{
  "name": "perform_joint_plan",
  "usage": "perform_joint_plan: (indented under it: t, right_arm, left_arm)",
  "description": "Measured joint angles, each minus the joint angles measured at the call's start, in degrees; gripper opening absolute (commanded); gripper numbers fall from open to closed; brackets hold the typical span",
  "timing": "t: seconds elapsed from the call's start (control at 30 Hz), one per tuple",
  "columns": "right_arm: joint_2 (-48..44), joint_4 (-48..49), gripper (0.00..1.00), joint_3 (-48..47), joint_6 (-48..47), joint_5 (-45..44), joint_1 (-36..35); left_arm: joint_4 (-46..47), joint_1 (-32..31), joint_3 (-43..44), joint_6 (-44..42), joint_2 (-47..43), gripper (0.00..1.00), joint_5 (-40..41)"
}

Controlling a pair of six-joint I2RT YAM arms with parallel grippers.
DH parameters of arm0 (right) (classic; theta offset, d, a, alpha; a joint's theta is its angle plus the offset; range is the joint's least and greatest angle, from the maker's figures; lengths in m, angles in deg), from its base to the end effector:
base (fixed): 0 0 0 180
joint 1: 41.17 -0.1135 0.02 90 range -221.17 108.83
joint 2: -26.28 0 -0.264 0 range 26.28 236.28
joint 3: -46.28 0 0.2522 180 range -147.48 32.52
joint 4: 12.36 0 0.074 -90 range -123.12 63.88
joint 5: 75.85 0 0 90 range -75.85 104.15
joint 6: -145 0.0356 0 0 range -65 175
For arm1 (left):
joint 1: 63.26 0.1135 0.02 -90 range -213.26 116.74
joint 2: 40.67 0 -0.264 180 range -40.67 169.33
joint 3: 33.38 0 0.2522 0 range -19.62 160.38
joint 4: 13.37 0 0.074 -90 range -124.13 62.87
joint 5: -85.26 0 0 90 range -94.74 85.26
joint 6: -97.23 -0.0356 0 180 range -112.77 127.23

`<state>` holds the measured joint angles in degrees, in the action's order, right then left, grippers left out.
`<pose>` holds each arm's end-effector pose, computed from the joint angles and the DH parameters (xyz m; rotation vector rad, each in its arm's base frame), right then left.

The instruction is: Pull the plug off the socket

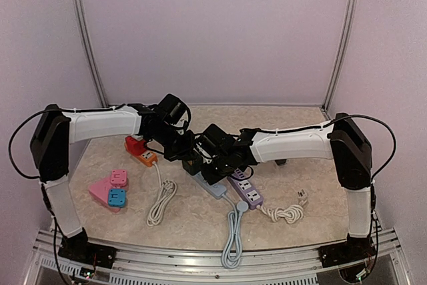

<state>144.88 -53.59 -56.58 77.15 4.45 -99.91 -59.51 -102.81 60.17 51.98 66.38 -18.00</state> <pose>0.2379 0.3803 0.1854 -0.7474 2.4670 0.3292 0.3013 -0.2594 0.2133 -0.0389 2.8056 -0.7523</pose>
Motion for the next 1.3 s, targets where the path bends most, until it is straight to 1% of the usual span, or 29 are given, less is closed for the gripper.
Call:
perform_joint_plan:
  t: [0.3, 0.5, 0.73, 0.8, 0.9, 1.07, 1.17, 1.3]
  right_arm:
    - [-0.13, -0.33, 0.0, -0.04, -0.15, -0.02, -0.02]
    - [-0.11, -3.54, 0.0, -2.03, -0.17, -1.18, -0.98]
    - [-0.13, -4.42, 0.0, -2.12, -0.04, -2.16, -1.2]
    - [-0.37, -3.98, 0.0, -1.53, 0.17, -1.33, -0.39]
    - [-1.2, -2.58, 0.0, 0.13, 1.01, 2.19, 1.11]
    - [-1.29, -2.73, 0.0, 0.2, 1.9, 6.49, 2.91]
    - [-1.29, -3.45, 0.0, -0.22, 1.92, 5.99, 2.73]
    - [-1.29, -5.86, 0.0, -1.7, 1.29, 1.68, 0.57]
  left_arm:
    - [0.2, -0.02, -0.13, 0.2, 0.0, 0.0, -0.02]
    - [1.25, -0.02, -0.2, 0.28, -0.02, 0.0, -0.04]
    - [1.95, -0.09, -0.42, 0.31, 0.0, 0.0, -0.07]
    - [2.14, -0.11, -0.5, 0.28, 0.0, 0.0, -0.07]
    - [2.67, -0.22, -0.83, 0.39, 0.0, 0.0, -0.22]
    - [3.72, -0.52, -1.2, 0.96, 0.04, 0.0, -0.22]
    - [4.35, -0.63, -1.46, 1.42, 0.04, 0.0, -0.22]
    - [5.18, -0.72, -1.84, 1.75, 0.0, 0.0, -0.28]
